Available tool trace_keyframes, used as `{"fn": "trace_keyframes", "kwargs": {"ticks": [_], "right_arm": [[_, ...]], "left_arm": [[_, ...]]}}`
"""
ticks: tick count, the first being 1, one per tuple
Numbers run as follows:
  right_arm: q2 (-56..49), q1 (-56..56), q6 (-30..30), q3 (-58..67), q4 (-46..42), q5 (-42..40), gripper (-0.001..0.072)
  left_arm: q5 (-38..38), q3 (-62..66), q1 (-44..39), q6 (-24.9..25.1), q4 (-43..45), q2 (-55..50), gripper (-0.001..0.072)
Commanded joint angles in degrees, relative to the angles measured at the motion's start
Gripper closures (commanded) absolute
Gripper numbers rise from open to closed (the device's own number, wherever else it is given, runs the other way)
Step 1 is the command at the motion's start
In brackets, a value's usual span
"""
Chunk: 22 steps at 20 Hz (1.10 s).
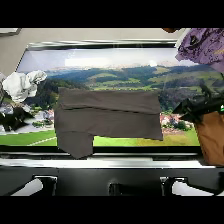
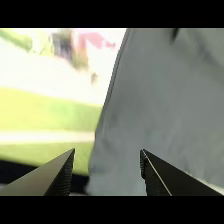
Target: Fold the clothes and pants, and hang the long-sleeved shirts on hangers.
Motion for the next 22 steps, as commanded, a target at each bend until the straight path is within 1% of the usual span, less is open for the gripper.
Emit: {"fn": "trace_keyframes", "kwargs": {"ticks": [1, 3, 7, 10, 12, 16, 18, 22], "right_arm": [[4.57, -0.94, -3.52, -10.69, 4.11, -4.74, 0.0179], [4.81, -0.96, -3.61, -11.93, 4.11, -4.85, 0.018], [4.83, -0.96, -3.63, -11.91, 6.19, -5.66, 0.018], [4.83, -0.96, -3.61, -11.91, 6.21, -5.42, 0.0181], [4.83, -0.96, -3.61, -11.91, 6.21, -4.87, 0.0182], [5.07, -0.96, -3.61, -11.91, 6.19, -4.35, 0.0183], [5.42, -0.96, -3.58, -11.91, 6.21, -4.35, 0.0199], [5.73, -0.96, -3.63, -11.91, 6.21, -4.33, 0.0199]], "left_arm": [[4.72, -19.02, 2.58, 3.28, -3.82, 8.48, 0.0232], [4.92, -23.71, 1.7, 3.58, -3.85, 8.98, 0.0236], [6.23, -28.06, -1.46, 3.85, -3.85, 8.92, 0.0239], [7.34, -28.81, -4.81, 4.33, -3.76, 8.55, 0.0239], [9.35, -28.81, -6.23, 4.22, -3.65, 8.55, 0.0249], [12.33, -28.81, -6.49, 4.26, -3.67, 8.55, 0.0257], [12.63, -28.81, -6.49, 4.28, -3.67, 8.55, 0.0257], [13.07, -28.94, -7.69, 5.14, -4.7, 8.52, 0.0258]]}}
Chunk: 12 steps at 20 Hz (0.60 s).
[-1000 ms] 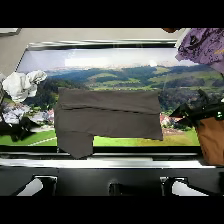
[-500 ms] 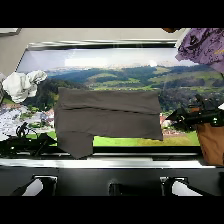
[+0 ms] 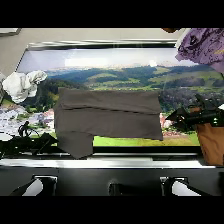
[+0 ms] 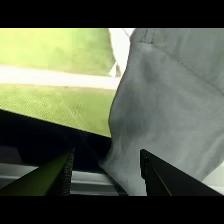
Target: Fold the clothes and pants, and hang the long-sleeved shirts on hangers.
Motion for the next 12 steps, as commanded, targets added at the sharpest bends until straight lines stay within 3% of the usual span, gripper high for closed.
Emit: {"fn": "trace_keyframes", "kwargs": {"ticks": [1, 4, 5, 7, 8, 9, 12], "right_arm": [[0.22, -0.02, 0.0, -0.02, 0.0, 0.15, 0.0199], [0.22, -0.02, -0.02, -0.02, 0.02, 0.35, 0.0199], [0.22, -0.02, -0.02, -0.02, 0.02, 0.37, 0.0199], [0.22, -0.02, 0.0, -0.02, 0.02, 0.83, 0.0199], [0.22, -0.02, 0.0, -0.02, -0.2, 1.66, 0.0198], [0.26, -0.04, 0.07, -0.02, -1.14, 2.56, 0.0198], [0.5, -0.55, 2.54, -0.02, -7.08, 2.71, 0.0196]], "left_arm": [[1.09, -0.42, -1.27, 0.63, -1.6, -0.02, 0.0258], [1.44, -1.18, -3.13, 0.74, -2.14, -1.6, 0.026], [1.55, -1.25, -3.58, 0.76, -2.36, -2.29, 0.0304], [2.34, -1.25, -4.22, 0.76, -3.19, -3.28, 0.049], [2.78, -1.22, -4.22, 0.76, -3.34, -3.26, 0.0645], [2.89, -1.22, -4.22, 0.79, -3.37, -3.26, 0.0686], [2.56, -1.22, -4.22, 0.79, -3.37, -3.23, 0.0686]]}}
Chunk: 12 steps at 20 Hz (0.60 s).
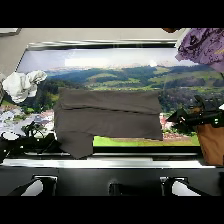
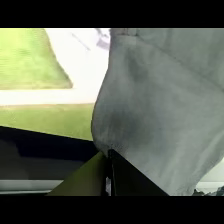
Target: Fold the clothes and pants, and hang the long-sleeved shirts on hangers.
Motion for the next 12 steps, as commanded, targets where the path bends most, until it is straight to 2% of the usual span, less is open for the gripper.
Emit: {"fn": "trace_keyframes", "kwargs": {"ticks": [1, 3, 7, 12], "right_arm": [[0.15, -0.66, 2.56, -0.04, -6.43, 0.31, 0.0192], [0.07, -0.94, 3.02, -1.27, -9.03, -1.18, 0.0174], [-3.28, -0.94, 0.76, -7.43, -8.66, -2.84, 0.0169], [-6.12, -0.87, -3.1, -11.8, -0.52, -6.91, 0.017]], "left_arm": [[0.09, -0.02, -0.2, 0.07, -0.37, -0.22, 0.0686], [-0.15, -0.02, -0.2, 0.24, -0.37, -0.22, 0.0686], [-0.83, 0.0, -0.2, 0.24, -0.37, -0.22, 0.0686], [-1.18, 0.0, -0.2, 0.22, -0.39, -0.22, 0.0686]]}}
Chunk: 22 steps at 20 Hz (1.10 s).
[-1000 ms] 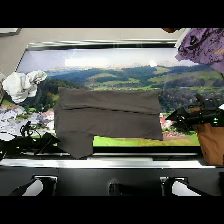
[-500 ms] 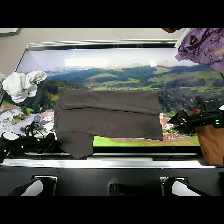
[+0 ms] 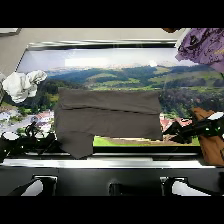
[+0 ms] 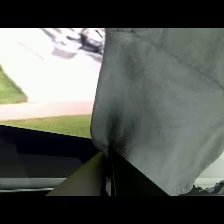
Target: Fold the clothes and pants, and hang the long-sleeved shirts on hangers.
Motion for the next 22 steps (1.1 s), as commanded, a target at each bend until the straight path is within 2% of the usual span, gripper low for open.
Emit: {"fn": "trace_keyframes", "kwargs": {"ticks": [1, 8, 9, 10, 11, 13, 14, 15, 20, 22], "right_arm": [[-1.79, 0.02, -2.23, -2.71, 3.69, -2.38, 0.017], [-2.29, 0.02, -3.19, -4.37, 5.77, -4.59, 0.0181], [-2.29, 0.02, -3.15, -4.7, 6.08, -4.72, 0.0207], [-2.29, 0.07, -3.17, -5.14, 6.21, -4.7, 0.03], [-2.29, 0.07, -3.17, -5.77, 6.29, -4.74, 0.0341], [-2.29, 0.07, -3.23, -7.23, 6.25, -4.9, 0.0473], [-2.29, 0.07, -3.65, -7.78, 6.27, -5.16, 0.0557], [-2.29, 0.07, -4.13, -7.96, 6.27, -5.81, 0.0676], [0.96, 0.07, -2.86, -7.89, 7.39, -6.93, 0.0676], [5.14, 0.07, -0.81, -7.89, 6.23, -5.33, 0.0676]], "left_arm": [[-0.76, 0.0, -0.04, -0.02, 0.0, -0.02, 0.0685], [-1.7, 0.0, -0.04, -0.04, 0.0, -0.02, 0.0685], [-1.86, 0.0, -0.04, -0.04, 0.0, -0.04, 0.0685], [-1.86, 0.0, -0.04, -0.04, 0.0, -0.04, 0.0685], [-1.86, 0.0, -0.04, -0.04, 0.0, -0.04, 0.0686], [-1.86, 0.0, -0.04, -0.04, 0.0, -0.02, 0.0686], [-1.88, 0.0, -0.04, -0.04, 0.0, -0.02, 0.0685], [-1.88, 0.02, -0.02, -0.02, 0.0, -0.02, 0.0686], [-6.45, 4.59, 0.11, -0.68, 0.81, 2.69, 0.0688], [-10.03, 7.28, 0.09, -5.05, 3.1, 6.49, 0.0688]]}}
